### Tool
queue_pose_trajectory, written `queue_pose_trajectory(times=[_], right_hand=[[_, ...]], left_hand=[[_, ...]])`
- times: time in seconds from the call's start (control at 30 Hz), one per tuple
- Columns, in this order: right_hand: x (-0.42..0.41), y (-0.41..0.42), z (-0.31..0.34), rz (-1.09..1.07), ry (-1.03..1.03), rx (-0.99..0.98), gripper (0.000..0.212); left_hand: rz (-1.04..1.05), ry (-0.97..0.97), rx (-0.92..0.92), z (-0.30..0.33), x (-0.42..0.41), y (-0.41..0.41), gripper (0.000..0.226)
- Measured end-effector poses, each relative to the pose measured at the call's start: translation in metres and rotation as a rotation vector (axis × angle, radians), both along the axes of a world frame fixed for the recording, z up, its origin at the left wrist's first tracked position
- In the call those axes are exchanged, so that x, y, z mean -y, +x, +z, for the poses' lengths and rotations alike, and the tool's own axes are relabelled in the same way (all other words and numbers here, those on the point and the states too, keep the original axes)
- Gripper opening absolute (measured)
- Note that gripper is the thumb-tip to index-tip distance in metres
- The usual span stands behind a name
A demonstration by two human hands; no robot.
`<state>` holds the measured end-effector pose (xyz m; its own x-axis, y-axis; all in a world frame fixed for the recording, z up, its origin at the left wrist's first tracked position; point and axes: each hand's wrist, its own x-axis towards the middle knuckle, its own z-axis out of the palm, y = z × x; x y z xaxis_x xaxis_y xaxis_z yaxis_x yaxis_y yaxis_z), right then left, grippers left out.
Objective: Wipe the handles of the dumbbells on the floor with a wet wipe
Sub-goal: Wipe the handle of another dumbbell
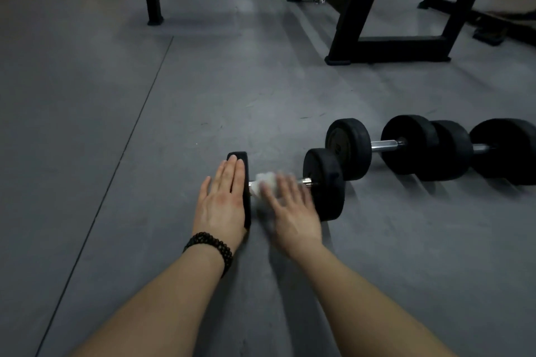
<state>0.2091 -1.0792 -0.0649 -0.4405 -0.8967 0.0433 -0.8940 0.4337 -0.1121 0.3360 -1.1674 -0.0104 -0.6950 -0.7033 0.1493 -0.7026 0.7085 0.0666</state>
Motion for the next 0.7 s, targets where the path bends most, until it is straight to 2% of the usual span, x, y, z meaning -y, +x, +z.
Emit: queue_pose_trajectory(times=[0.07,0.1,0.2,0.27,0.37,0.4,0.47,0.53,0.6,0.7], right_hand=[[0.003,0.006,0.0,-0.223,-0.029,0.049,0.105],[0.01,0.015,0.0,-0.255,-0.041,0.085,0.107],[0.025,0.032,0.002,-0.058,-0.028,0.075,0.106],[0.023,0.012,-0.005,-0.047,-0.04,0.012,0.106],[0.016,0.002,-0.007,-0.336,-0.119,0.097,0.11],[0.022,0.008,-0.005,-0.308,-0.089,0.105,0.109],[0.031,0.021,0.0,-0.091,-0.018,0.06,0.107],[0.029,0.01,0.004,0.042,-0.002,-0.023,0.106],[0.023,-0.01,0.002,-0.102,-0.048,-0.025,0.108],[0.023,-0.012,0.006,-0.235,-0.015,0.065,0.107]], left_hand=[[0.008,0.01,-0.025,-0.002,0.004,-0.006,0.109],[0.006,0.012,-0.045,-0.002,0.008,-0.01,0.105],[0.006,0.049,-0.05,0.004,0.02,-0.018,0.097],[0.003,0.079,-0.019,0.006,0.023,-0.019,0.107],[-0.008,0.081,-0.006,0.006,0.025,-0.019,0.117],[-0.012,0.08,-0.021,0.007,0.027,-0.02,0.115],[-0.018,0.099,-0.032,0.01,0.032,-0.022,0.108],[-0.026,0.141,0.006,0.013,0.035,-0.023,0.119],[-0.032,0.184,0.052,0.017,0.039,-0.024,0.139],[-0.036,0.23,0.052,0.023,0.047,-0.03,0.147]])
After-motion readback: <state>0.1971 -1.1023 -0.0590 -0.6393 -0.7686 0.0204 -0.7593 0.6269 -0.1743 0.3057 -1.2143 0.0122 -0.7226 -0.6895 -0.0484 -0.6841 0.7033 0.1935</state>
